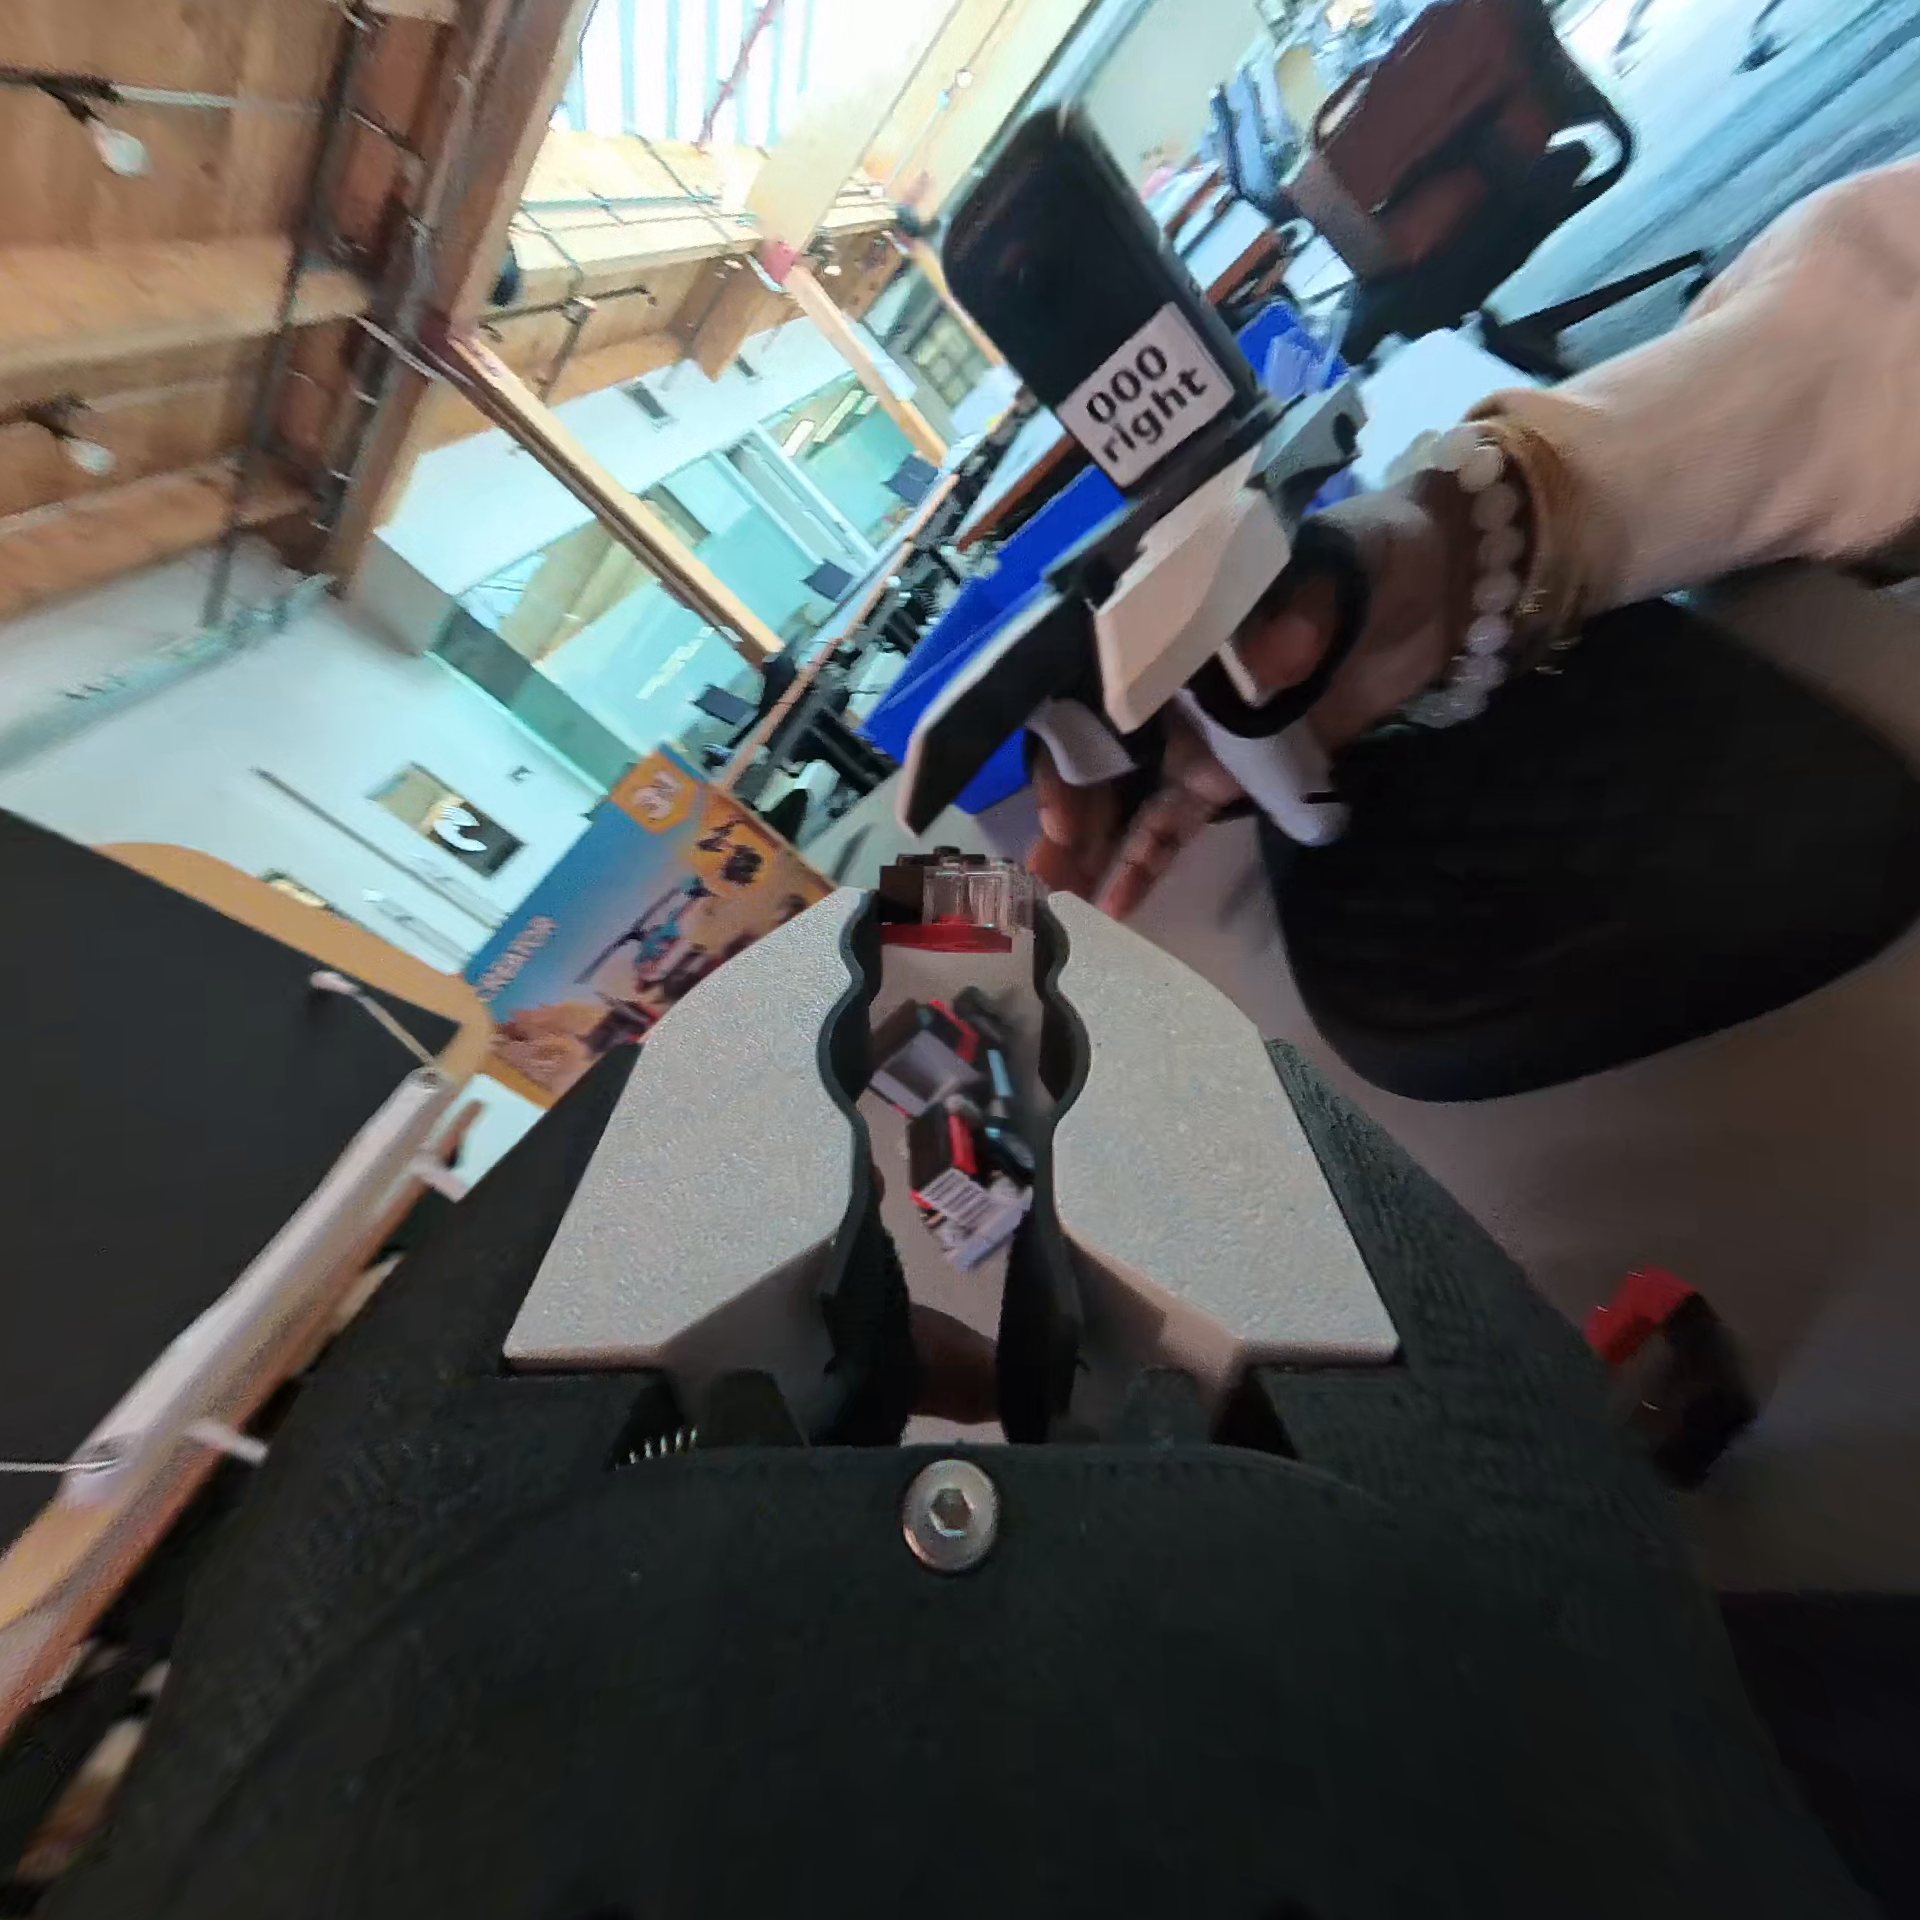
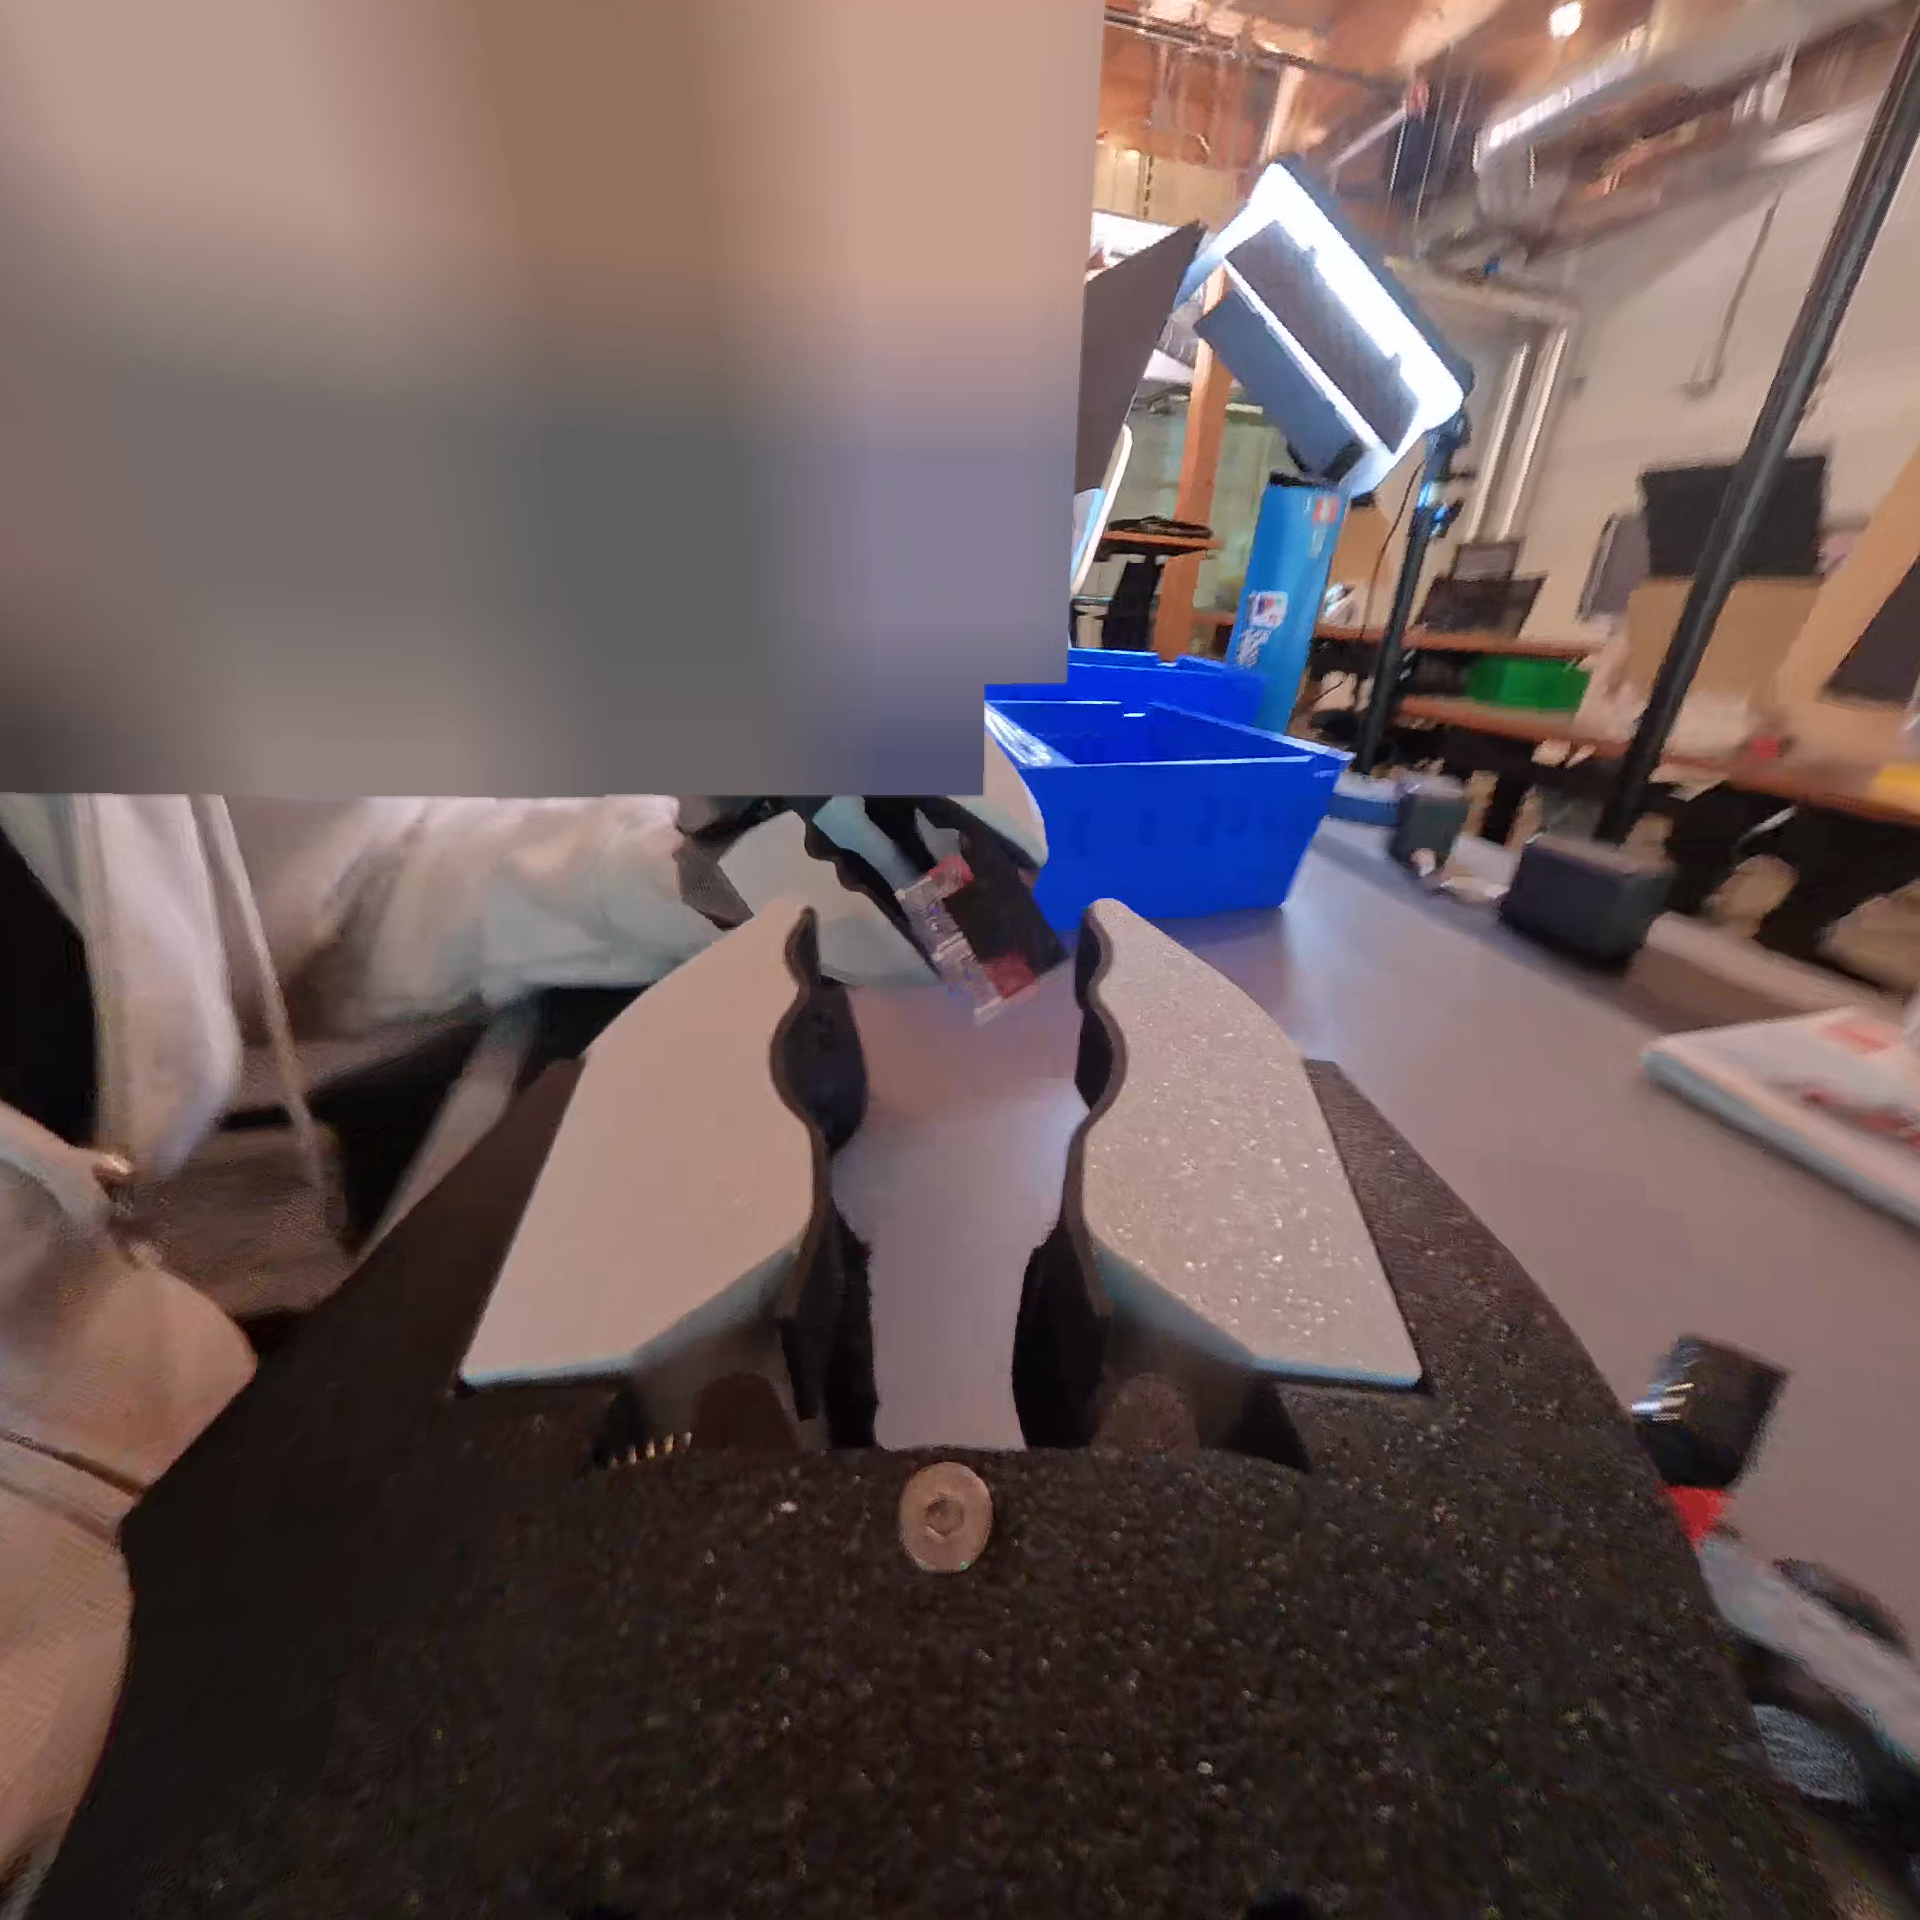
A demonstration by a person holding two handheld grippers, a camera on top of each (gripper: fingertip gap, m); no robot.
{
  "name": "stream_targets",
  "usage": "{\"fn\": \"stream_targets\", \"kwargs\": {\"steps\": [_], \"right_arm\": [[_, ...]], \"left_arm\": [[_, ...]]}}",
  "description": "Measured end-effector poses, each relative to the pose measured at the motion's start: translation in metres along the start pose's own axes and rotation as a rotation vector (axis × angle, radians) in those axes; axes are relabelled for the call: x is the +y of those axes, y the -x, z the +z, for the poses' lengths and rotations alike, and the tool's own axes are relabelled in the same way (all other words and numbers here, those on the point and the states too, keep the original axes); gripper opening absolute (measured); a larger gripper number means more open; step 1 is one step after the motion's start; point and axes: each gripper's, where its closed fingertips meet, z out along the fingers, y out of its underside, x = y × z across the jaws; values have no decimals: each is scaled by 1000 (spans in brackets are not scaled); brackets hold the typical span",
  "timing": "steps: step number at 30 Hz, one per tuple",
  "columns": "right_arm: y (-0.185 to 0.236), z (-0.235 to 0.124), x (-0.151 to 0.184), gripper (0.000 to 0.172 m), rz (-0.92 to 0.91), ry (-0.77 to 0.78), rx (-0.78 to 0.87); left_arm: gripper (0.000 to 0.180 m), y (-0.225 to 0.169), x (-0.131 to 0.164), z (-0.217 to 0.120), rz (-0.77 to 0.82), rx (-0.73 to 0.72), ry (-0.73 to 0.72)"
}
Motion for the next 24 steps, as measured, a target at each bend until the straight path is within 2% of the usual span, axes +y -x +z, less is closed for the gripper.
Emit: {"fn": "stream_targets", "kwargs": {"steps": [2,5,7,9,18,21,24], "right_arm": [[3,-2,5,32,-210,50,18],[5,-1,23,29,-451,192,36],[7,1,37,33,-437,264,9],[10,2,42,27,-408,286,-24],[5,1,49,23,-523,383,42],[5,-2,56,23,-435,425,24],[10,-8,69,23,-349,506,-18]], "left_arm": [[28,-10,3,1,-41,78,5],[28,-26,12,3,-9,165,54],[28,-36,16,4,38,207,78],[28,-40,17,5,66,221,88],[28,-39,25,5,17,220,140],[29,-43,29,8,-17,234,143],[32,-56,34,11,37,265,175]]}}
